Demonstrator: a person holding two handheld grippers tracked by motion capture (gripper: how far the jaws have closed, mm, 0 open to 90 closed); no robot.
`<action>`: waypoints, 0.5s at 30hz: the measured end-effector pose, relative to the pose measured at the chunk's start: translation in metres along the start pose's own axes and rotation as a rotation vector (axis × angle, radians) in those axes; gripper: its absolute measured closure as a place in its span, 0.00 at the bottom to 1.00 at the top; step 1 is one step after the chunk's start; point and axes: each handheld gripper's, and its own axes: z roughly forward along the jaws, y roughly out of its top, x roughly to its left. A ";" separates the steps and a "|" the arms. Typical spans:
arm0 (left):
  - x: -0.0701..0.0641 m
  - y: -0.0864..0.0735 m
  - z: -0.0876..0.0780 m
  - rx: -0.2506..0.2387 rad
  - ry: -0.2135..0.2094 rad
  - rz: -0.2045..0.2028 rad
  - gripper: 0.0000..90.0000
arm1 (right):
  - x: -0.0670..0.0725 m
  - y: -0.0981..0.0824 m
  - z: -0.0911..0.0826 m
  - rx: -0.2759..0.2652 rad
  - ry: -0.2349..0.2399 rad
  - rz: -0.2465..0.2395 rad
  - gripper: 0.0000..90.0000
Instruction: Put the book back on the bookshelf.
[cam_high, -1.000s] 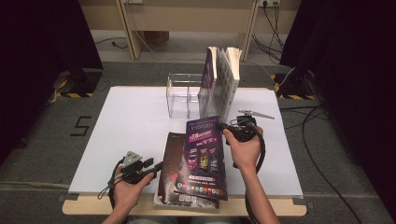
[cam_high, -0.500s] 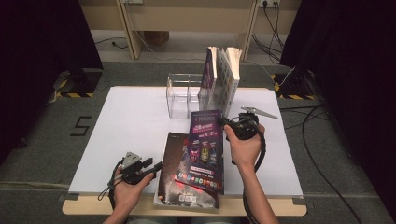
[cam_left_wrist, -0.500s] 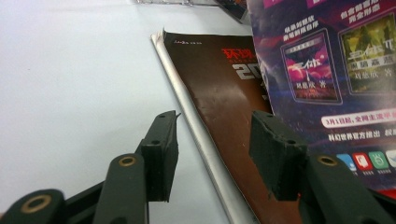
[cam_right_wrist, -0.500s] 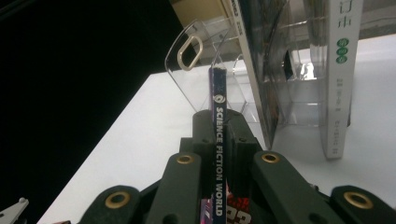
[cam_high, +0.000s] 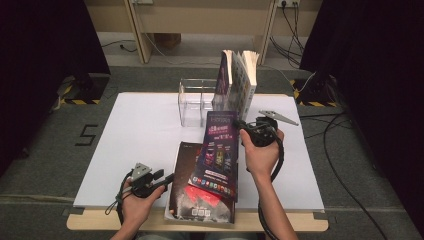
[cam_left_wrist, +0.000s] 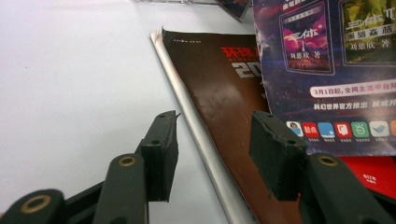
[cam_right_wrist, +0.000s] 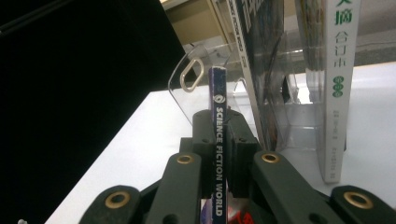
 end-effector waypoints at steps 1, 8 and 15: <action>0.000 0.000 0.000 -0.001 0.000 -0.001 0.57 | 0.000 0.001 0.000 -0.008 0.000 -0.001 0.95; 0.000 0.000 0.000 -0.003 0.000 -0.003 0.57 | 0.004 0.004 0.000 -0.029 -0.001 -0.010 0.95; 0.000 0.001 -0.001 -0.008 0.003 -0.002 0.57 | 0.007 0.007 -0.001 -0.049 -0.001 -0.013 0.94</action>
